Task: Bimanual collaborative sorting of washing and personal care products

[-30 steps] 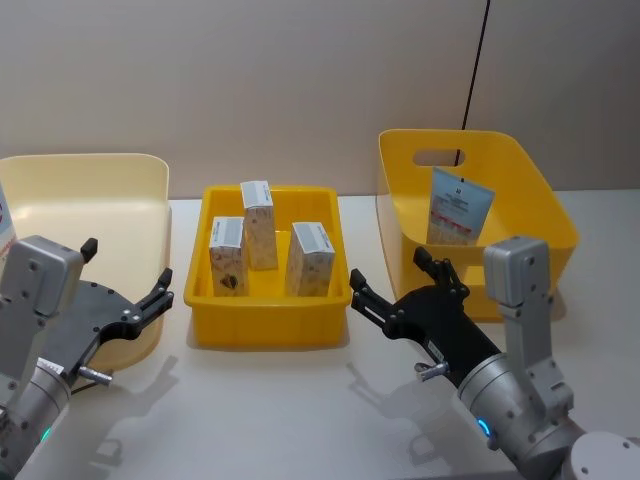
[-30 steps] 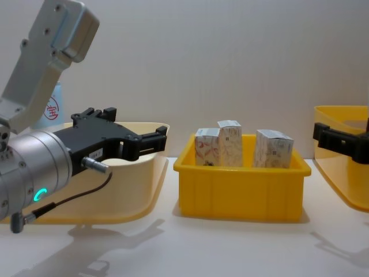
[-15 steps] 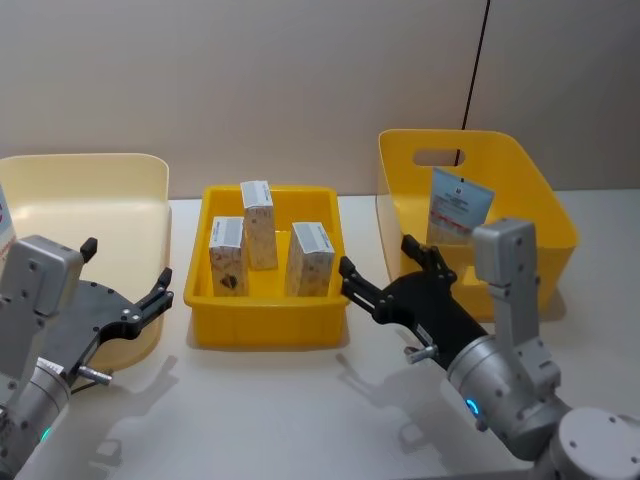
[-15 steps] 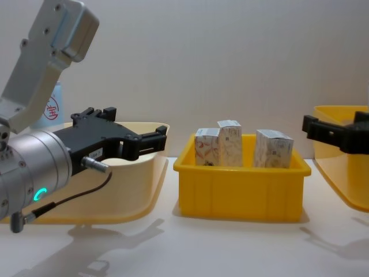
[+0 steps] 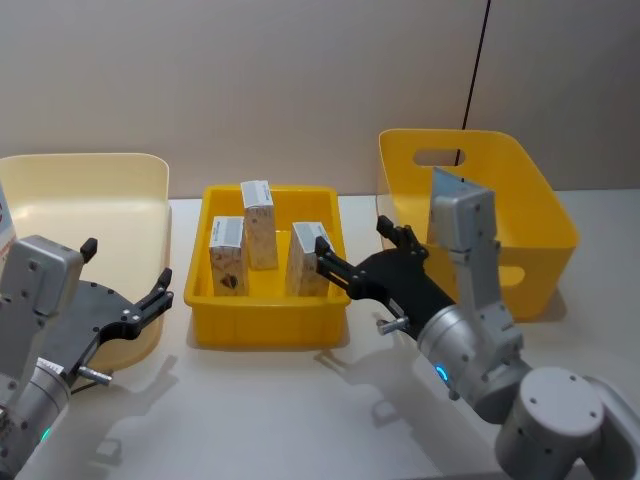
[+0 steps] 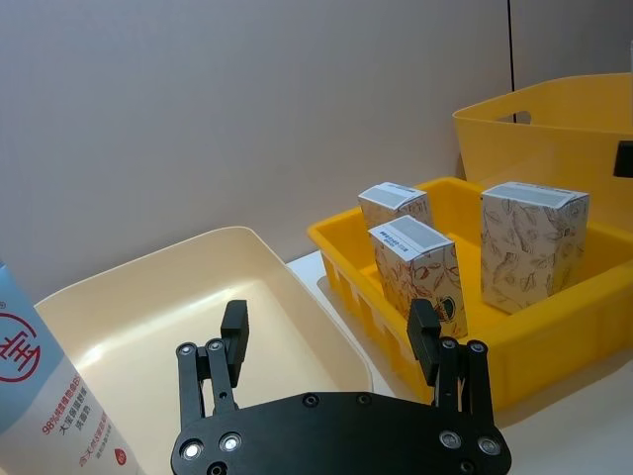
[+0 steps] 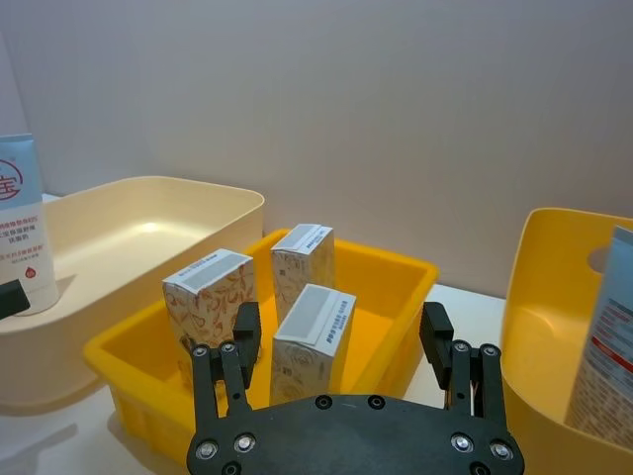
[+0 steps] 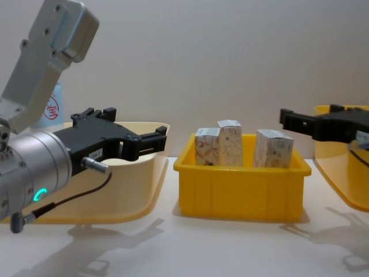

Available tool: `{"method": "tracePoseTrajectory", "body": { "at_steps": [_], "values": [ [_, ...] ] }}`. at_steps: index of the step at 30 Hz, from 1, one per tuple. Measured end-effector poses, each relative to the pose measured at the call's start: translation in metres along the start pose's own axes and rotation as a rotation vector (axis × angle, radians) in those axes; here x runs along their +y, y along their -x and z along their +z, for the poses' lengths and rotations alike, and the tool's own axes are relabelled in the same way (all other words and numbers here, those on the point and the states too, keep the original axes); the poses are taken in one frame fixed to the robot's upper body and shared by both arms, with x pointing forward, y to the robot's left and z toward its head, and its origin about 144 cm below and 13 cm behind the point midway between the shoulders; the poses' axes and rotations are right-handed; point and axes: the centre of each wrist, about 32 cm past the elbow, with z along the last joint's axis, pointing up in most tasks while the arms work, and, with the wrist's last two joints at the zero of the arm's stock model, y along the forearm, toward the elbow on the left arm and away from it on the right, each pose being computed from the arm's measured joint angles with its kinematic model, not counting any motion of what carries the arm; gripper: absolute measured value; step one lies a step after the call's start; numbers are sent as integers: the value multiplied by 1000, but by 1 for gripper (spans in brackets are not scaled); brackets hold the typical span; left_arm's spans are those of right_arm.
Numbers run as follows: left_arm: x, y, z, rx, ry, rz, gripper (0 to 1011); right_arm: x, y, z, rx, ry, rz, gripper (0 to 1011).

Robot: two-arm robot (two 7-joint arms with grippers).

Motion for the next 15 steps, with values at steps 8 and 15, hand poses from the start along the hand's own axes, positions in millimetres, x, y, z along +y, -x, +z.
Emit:
{"method": "tracePoseTrajectory", "body": {
  "at_steps": [8,15],
  "values": [
    [0,0,0,0,0,0,1003,19,5,4,-7,24,5,1001],
    [0,0,0,0,0,0,1003,32,11,6,-9,48,-9,1001]
  ]
}}
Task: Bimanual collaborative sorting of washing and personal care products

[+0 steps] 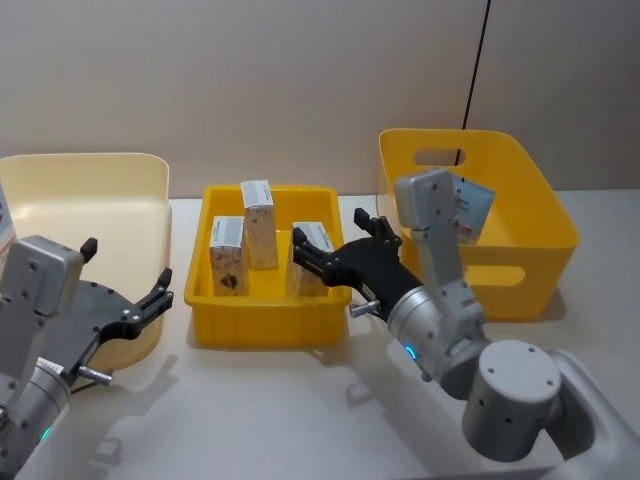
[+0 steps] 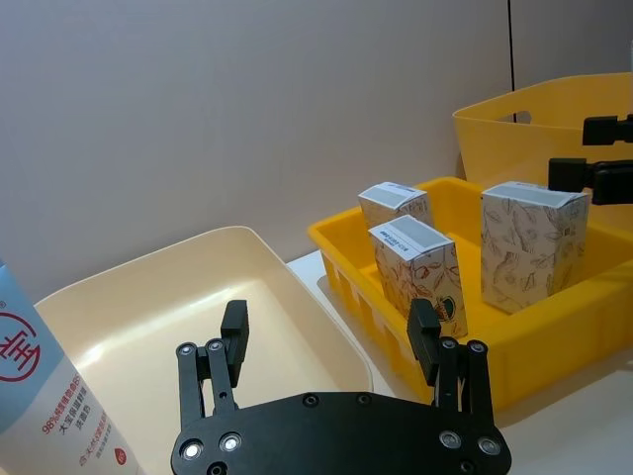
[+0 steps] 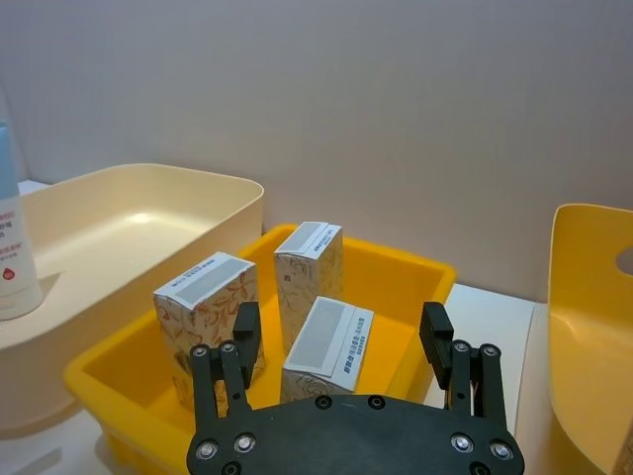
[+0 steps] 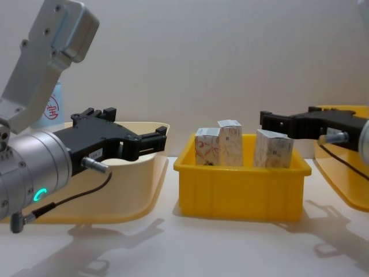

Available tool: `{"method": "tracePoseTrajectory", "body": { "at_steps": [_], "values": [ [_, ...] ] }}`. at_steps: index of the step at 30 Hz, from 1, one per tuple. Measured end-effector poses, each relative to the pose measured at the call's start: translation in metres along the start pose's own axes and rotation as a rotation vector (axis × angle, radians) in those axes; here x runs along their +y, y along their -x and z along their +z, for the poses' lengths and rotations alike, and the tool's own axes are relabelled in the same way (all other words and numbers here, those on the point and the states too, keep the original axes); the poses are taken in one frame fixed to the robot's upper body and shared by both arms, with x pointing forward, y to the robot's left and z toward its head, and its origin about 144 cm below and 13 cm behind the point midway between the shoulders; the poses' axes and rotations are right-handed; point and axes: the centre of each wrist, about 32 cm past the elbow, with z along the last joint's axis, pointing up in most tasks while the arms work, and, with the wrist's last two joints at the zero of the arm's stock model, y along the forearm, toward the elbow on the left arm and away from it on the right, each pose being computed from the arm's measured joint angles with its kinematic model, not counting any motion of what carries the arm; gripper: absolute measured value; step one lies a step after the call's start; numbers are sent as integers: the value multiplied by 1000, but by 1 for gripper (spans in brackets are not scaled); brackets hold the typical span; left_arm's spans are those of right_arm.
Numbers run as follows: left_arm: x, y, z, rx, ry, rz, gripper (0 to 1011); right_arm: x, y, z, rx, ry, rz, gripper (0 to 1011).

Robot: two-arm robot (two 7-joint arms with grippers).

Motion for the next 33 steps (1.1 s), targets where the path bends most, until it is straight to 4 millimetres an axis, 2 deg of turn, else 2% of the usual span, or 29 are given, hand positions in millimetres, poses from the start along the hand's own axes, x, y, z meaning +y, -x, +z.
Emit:
{"method": "tracePoseTrajectory", "body": {
  "at_steps": [18,33],
  "values": [
    [0,0,0,0,0,0,1003,19,17,-2,24,64,-53,1001],
    [0,0,0,0,0,0,1003,26,26,-5,47,98,-73,1001]
  ]
}}
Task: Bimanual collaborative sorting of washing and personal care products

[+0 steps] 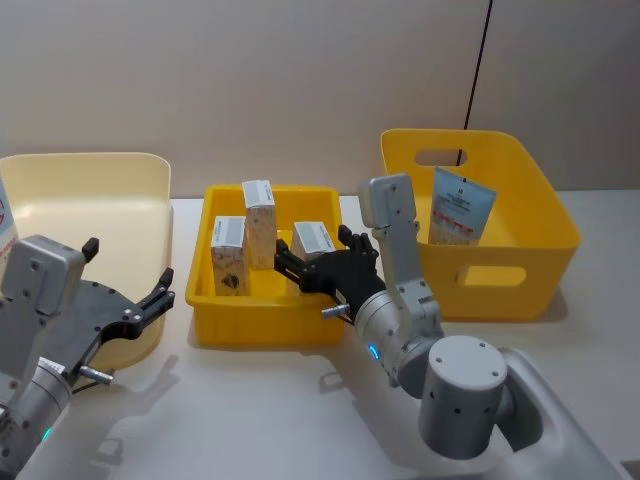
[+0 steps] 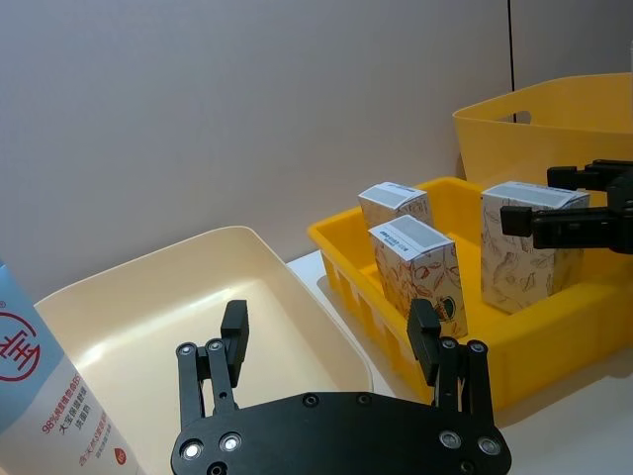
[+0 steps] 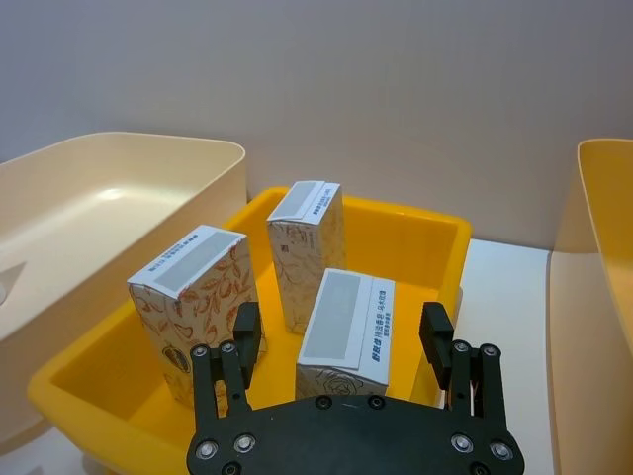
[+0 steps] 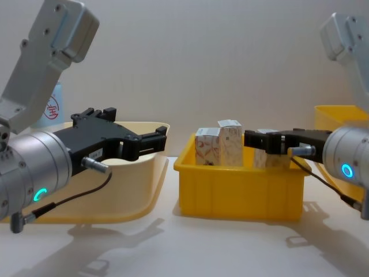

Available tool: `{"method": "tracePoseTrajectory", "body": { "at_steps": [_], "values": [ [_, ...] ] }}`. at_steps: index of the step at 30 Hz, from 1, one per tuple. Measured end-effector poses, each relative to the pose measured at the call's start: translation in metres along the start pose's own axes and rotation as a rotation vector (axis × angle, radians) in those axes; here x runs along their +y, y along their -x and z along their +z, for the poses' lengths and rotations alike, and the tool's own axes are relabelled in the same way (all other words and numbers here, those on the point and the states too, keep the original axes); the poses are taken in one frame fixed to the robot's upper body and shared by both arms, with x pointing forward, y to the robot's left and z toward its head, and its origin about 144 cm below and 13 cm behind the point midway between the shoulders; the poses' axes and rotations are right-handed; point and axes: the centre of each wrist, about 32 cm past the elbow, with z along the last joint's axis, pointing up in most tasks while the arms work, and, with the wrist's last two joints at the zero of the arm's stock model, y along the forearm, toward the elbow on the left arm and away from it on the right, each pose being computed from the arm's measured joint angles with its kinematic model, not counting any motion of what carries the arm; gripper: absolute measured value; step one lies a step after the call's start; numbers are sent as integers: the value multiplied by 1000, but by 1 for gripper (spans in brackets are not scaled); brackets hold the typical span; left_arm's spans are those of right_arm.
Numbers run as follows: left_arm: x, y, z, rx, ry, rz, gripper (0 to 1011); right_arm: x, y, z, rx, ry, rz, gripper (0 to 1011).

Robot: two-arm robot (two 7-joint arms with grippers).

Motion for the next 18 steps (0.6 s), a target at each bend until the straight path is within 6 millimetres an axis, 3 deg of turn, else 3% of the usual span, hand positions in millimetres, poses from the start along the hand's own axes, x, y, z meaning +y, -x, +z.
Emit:
{"method": "tracePoseTrajectory", "body": {
  "at_steps": [7,13,18],
  "values": [
    [0,0,0,0,0,0,1003,-1,3,-2,2,11,-15,984],
    [0,0,0,0,0,0,1003,-1,5,-2,3,15,-21,861],
    [0,0,0,0,0,0,1003,-1,6,-3,3,18,-25,689]
  ]
}}
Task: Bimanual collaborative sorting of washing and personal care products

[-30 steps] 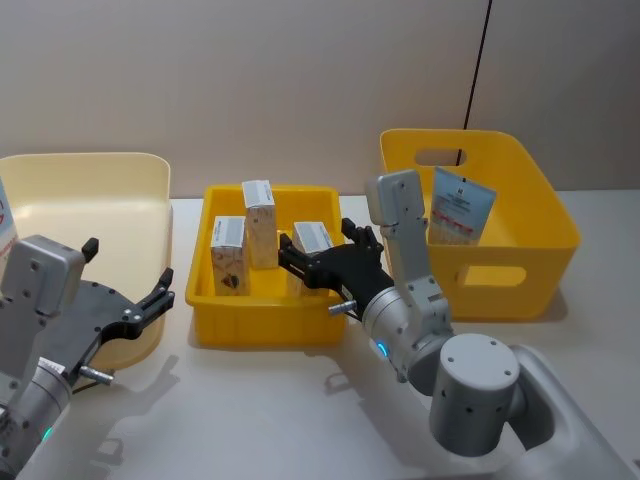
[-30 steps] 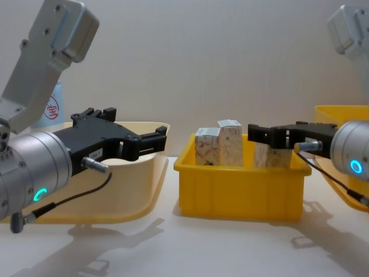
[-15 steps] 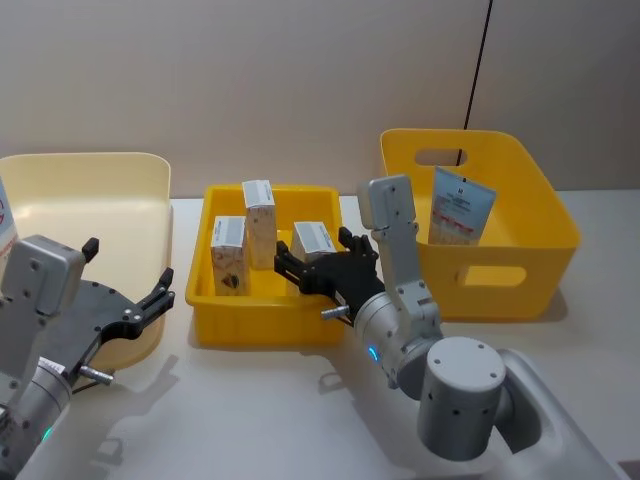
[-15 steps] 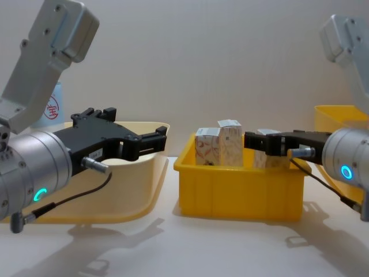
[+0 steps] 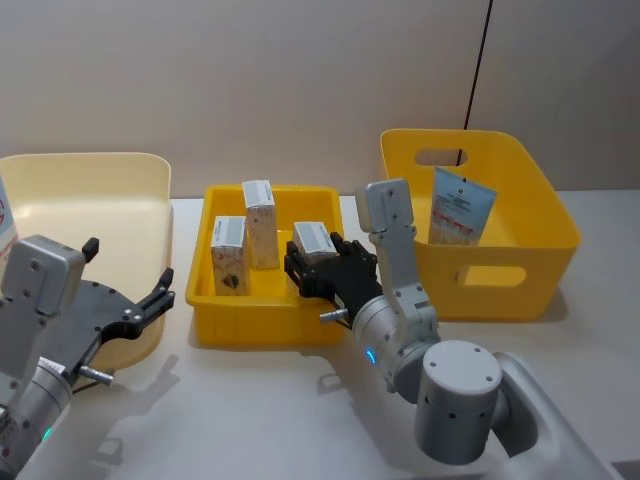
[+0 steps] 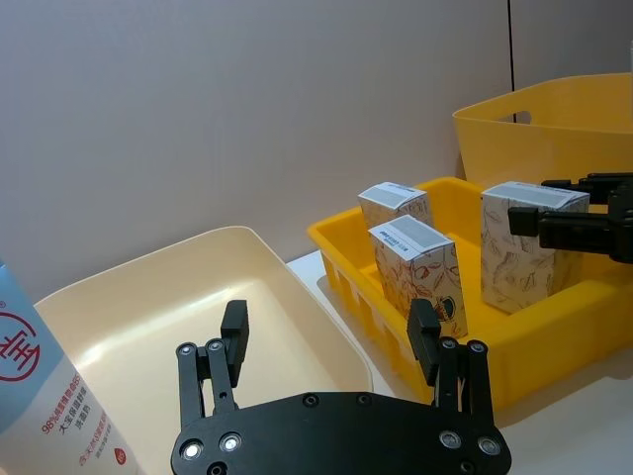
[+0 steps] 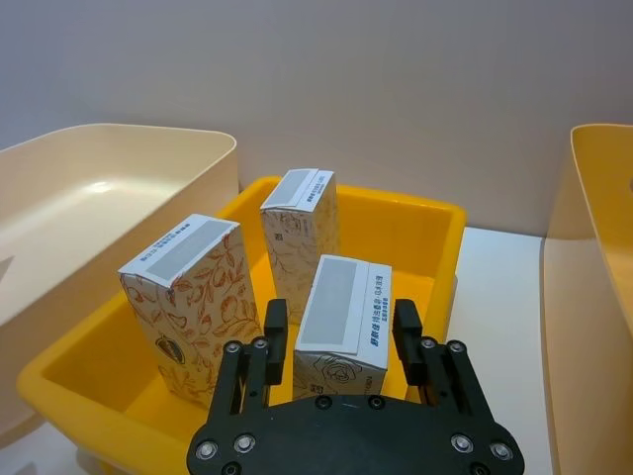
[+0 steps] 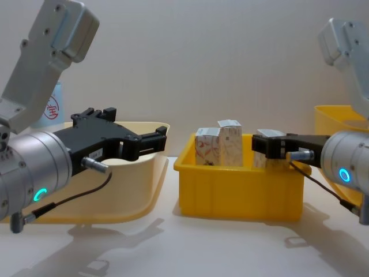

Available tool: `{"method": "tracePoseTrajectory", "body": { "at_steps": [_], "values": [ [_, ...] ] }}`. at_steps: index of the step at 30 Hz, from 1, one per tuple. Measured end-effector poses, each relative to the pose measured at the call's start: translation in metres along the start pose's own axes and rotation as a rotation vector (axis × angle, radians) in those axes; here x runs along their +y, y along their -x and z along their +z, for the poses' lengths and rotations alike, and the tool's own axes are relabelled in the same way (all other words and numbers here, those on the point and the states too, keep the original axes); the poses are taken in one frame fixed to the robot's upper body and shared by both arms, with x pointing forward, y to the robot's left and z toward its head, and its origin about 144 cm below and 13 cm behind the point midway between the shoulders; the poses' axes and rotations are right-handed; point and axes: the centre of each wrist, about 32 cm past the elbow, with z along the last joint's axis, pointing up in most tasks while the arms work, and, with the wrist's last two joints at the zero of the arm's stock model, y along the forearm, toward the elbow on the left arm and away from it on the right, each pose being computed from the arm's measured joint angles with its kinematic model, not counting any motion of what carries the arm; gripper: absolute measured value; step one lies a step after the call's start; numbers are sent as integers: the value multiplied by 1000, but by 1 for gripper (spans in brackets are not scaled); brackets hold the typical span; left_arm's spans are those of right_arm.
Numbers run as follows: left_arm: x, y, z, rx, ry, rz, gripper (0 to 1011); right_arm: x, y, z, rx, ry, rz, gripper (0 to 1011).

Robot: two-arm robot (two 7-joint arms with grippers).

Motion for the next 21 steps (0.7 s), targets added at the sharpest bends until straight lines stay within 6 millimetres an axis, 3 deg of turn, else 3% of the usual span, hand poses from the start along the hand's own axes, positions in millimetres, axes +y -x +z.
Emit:
{"method": "tracePoseTrajectory", "body": {
  "at_steps": [9,21],
  "values": [
    [0,0,0,0,0,0,1003,0,1,0,1,2,-3,448],
    [0,0,0,0,0,0,1003,0,0,0,-1,-10,-1,448]
  ]
}}
